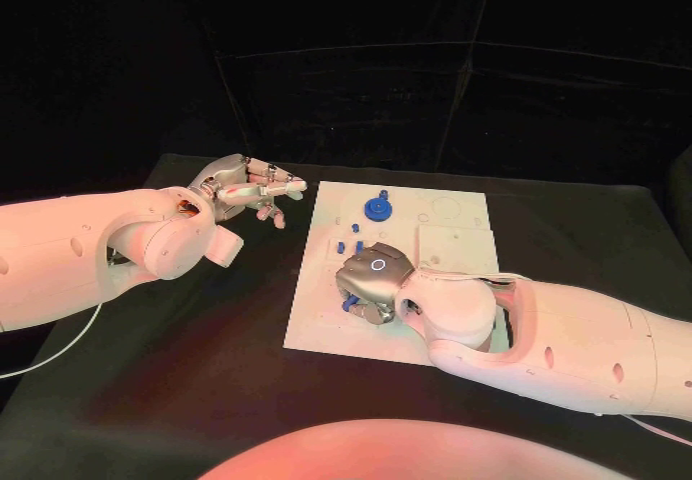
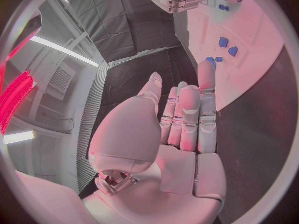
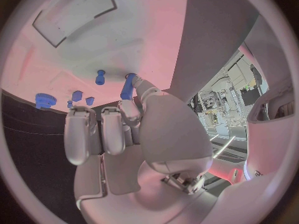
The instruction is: Assemble the parts on the task board
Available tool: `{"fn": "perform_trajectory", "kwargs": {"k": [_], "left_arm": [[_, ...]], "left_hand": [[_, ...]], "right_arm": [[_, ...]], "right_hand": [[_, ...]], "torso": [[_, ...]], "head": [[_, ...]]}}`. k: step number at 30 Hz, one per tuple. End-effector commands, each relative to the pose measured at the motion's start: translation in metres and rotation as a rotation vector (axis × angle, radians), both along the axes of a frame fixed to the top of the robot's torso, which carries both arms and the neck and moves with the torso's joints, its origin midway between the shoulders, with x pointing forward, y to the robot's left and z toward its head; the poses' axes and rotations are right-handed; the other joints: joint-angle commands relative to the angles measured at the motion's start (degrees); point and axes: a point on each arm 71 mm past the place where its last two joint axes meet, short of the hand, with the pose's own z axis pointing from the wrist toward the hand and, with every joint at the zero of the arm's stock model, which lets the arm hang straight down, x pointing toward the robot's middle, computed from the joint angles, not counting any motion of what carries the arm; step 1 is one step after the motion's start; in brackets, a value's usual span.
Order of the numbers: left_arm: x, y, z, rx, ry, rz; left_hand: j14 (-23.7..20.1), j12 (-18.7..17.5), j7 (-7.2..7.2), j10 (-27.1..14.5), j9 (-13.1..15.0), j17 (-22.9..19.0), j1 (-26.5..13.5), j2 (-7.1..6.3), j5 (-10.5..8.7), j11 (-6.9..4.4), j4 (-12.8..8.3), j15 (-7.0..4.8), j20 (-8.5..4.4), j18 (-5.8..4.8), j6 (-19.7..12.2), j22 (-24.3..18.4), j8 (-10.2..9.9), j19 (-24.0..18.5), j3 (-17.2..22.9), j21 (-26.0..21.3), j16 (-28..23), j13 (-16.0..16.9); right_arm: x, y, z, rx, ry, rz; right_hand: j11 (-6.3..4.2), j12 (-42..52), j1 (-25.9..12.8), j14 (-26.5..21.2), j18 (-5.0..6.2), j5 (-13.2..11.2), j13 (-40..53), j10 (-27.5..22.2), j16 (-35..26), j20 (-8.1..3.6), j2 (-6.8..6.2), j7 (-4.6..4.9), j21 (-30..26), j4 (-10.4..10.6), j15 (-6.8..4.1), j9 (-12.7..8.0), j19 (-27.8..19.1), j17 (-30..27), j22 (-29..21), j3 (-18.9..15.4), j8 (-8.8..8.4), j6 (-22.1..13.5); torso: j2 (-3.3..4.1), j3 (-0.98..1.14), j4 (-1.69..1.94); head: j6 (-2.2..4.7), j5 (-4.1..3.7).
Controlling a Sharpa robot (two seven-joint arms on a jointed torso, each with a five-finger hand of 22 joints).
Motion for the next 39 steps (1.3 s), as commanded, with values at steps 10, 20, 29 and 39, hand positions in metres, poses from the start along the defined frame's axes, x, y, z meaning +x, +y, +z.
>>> {"fn": "perform_trajectory", "kwargs": {"k": [10,20,29,39], "left_arm": [[0.0,-0.004,0.002,-0.017,-0.002,-0.027],[0.0,-0.005,0.001,-0.017,0.005,-0.034],[0.0,-0.005,0.001,-0.015,0.012,-0.036],[0.0,-0.006,0.001,-0.014,0.018,-0.041]], "left_hand": [[-0.2,0.2,-0.06,-0.4,-0.1,-0.1,0.3,0.12,0.11,-0.11,-0.2,-0.06,0.03,0.72,-0.1,-0.1,0.3,0.0,0.0,-0.4,-0.2,-0.1],[-0.2,0.2,-0.06,-0.4,-0.1,-0.1,0.3,0.12,0.11,-0.11,-0.2,-0.06,0.03,0.72,-0.1,-0.1,0.3,0.0,0.0,-0.4,-0.2,-0.1],[-0.3,0.2,-0.05,-0.4,-0.1,-0.1,0.3,0.16,0.1,-0.1,-0.2,-0.05,0.03,0.72,-0.2,-0.1,0.3,0.0,0.0,-0.4,-0.2,-0.1],[-0.3,0.2,-0.04,-0.4,-0.1,-0.2,0.3,0.22,0.09,-0.09,-0.2,-0.05,0.04,0.72,-0.2,-0.1,0.3,0.0,0.1,-0.4,-0.2,-0.1]], "right_arm": [[-0.001,0.003,-0.002,-0.061,0.002,-0.001],[-0.003,0.008,0.0,-0.037,-0.002,0.014],[-0.005,0.01,0.001,-0.017,0.003,0.028],[-0.005,0.011,0.001,-0.005,0.017,0.03]], "right_hand": [[0.12,-0.3,0.0,2.7,-0.98,-0.3,-0.1,-0.2,0.1,0.04,0.05,0.16,0.2,0.0,-0.4,0.0,0.1,-0.1,7.0,0.3,0.21,0.4],[0.12,-0.2,-0.1,2.7,-0.98,-0.4,0.1,-0.1,0.1,0.05,-0.01,0.17,0.2,0.0,-0.38,0.0,0.1,-0.1,7.0,0.2,0.22,0.4],[0.1,-0.2,-0.1,2.7,-0.97,-0.5,0.1,-0.1,0.1,0.06,0.02,0.13,0.2,0.0,-0.38,0.0,0.1,-0.1,6.9,0.3,0.26,0.5],[0.1,-0.6,-0.1,2.7,-0.97,-0.5,-0.3,-0.4,0.1,0.07,0.01,0.13,0.2,0.0,-0.38,0.0,0.1,-0.1,6.9,0.3,0.26,0.5]], "torso": [[-0.03,-0.02,-0.02],[0.01,-0.01,0.03],[0.01,-0.01,-0.04],[-0.01,-0.01,0.02]], "head": [[-0.19,0.01],[-0.24,0.07],[-0.41,0.18],[-0.49,0.25]]}}
